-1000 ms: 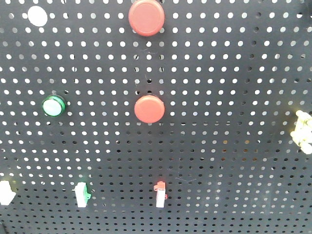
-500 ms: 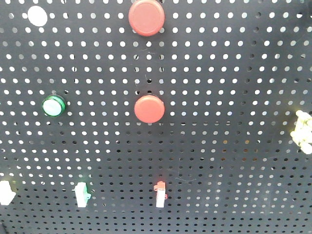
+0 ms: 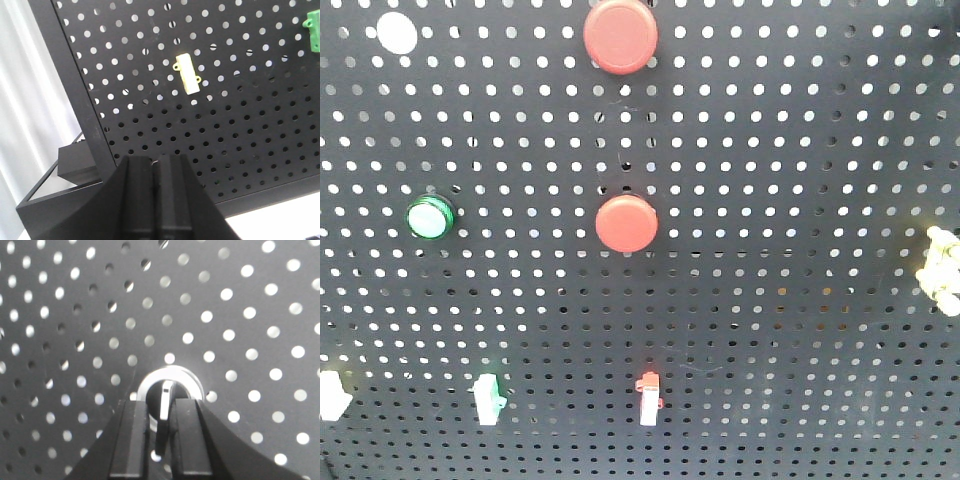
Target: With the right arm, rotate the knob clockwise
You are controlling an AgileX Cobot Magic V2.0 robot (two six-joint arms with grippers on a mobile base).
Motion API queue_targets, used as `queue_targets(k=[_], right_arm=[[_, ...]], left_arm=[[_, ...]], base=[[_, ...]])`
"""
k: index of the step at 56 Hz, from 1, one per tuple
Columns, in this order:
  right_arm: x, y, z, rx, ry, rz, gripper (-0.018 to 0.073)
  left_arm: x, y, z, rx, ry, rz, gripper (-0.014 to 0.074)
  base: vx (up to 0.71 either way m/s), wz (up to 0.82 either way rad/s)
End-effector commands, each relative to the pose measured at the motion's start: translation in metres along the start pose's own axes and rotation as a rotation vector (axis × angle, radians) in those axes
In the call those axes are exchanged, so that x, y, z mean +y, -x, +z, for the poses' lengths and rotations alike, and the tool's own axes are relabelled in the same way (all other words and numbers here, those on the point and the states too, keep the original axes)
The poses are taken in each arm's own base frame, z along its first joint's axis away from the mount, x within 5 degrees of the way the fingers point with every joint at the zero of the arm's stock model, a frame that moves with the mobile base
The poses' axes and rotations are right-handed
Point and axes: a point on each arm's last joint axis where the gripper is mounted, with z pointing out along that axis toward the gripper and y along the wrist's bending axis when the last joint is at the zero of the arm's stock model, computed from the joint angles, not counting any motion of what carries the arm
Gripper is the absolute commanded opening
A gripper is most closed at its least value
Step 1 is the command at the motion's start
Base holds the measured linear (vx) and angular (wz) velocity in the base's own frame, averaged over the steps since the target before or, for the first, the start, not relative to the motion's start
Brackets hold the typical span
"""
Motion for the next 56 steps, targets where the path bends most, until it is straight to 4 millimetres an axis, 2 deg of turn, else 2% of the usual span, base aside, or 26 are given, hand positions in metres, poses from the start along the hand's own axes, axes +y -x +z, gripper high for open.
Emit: queue_targets(k=[1,11,20,40,50,56], right_arm=[[-0.009,0.006,-0.001,-0.022,-0.057,0.002,0.0159],[-0.009,0.005,0.001,-0.023,-0.055,0.052,-0.0015],[-0.008,0.007,0.001,-0.043,-0.047,0.202,-0.0009],[-0.009,0.015,0.000,-0.143,0.004,0.876,-0.0008],[-0.014,0.019,-0.001,-0.214,0.006,1.241,-0.0008],[-0.017,0.019,-0.002,-0.250,0.001,1.402,-0.0008]], left_arm=[[-0.002,-0.003,-0.001,-0.060,0.005,-0.010,-0.0006],[-0.002,-0.003,-0.001,-0.060,0.005,-0.010,-0.0006],[-0.002,-0.003,-0.001,-0.060,0.005,-0.010,-0.0006],[-0.002,-0.003,-0.001,-0.060,0.005,-0.010,-0.0006],[-0.002,-0.003,-0.001,-0.060,0.005,-0.010,-0.0006],[-0.002,-0.003,-0.001,-0.060,0.005,-0.010,-0.0006]], base=[[0.00,0.00],[0.00,0.00],[0.00,0.00],[0.00,0.00],[0.00,0.00],[0.00,0.00]])
